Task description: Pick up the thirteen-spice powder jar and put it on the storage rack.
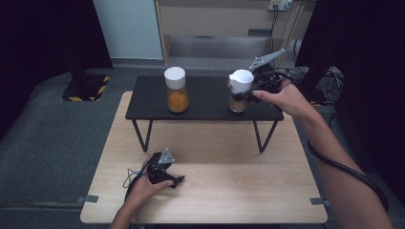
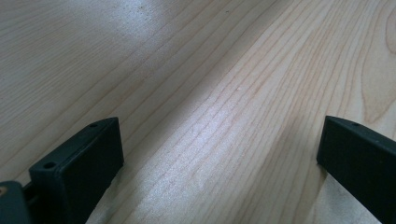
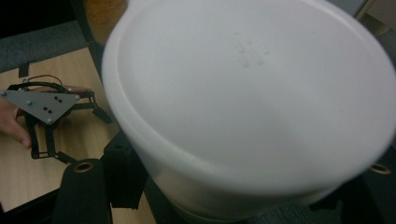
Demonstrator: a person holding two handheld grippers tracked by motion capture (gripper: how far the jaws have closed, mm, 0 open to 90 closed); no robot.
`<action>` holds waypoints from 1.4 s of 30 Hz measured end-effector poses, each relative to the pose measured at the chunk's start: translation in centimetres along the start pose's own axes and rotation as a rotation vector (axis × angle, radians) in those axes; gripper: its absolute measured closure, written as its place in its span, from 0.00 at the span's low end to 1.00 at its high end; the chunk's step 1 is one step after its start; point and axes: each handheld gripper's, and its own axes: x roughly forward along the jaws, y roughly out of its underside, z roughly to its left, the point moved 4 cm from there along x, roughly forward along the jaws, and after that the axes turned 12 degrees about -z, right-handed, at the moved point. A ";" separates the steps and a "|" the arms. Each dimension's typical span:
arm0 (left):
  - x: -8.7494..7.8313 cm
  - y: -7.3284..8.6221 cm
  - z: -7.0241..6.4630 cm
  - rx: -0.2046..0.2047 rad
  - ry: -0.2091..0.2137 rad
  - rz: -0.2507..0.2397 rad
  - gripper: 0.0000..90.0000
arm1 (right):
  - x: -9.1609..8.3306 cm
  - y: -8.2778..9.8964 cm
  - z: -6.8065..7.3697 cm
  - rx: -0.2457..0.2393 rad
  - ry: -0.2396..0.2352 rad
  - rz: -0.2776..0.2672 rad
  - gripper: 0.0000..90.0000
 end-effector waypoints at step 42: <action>0.1 -0.1 -0.2 -0.008 -0.012 0.001 0.00 | -5.6 3.6 4.3 -0.050 0.077 -0.021 0.08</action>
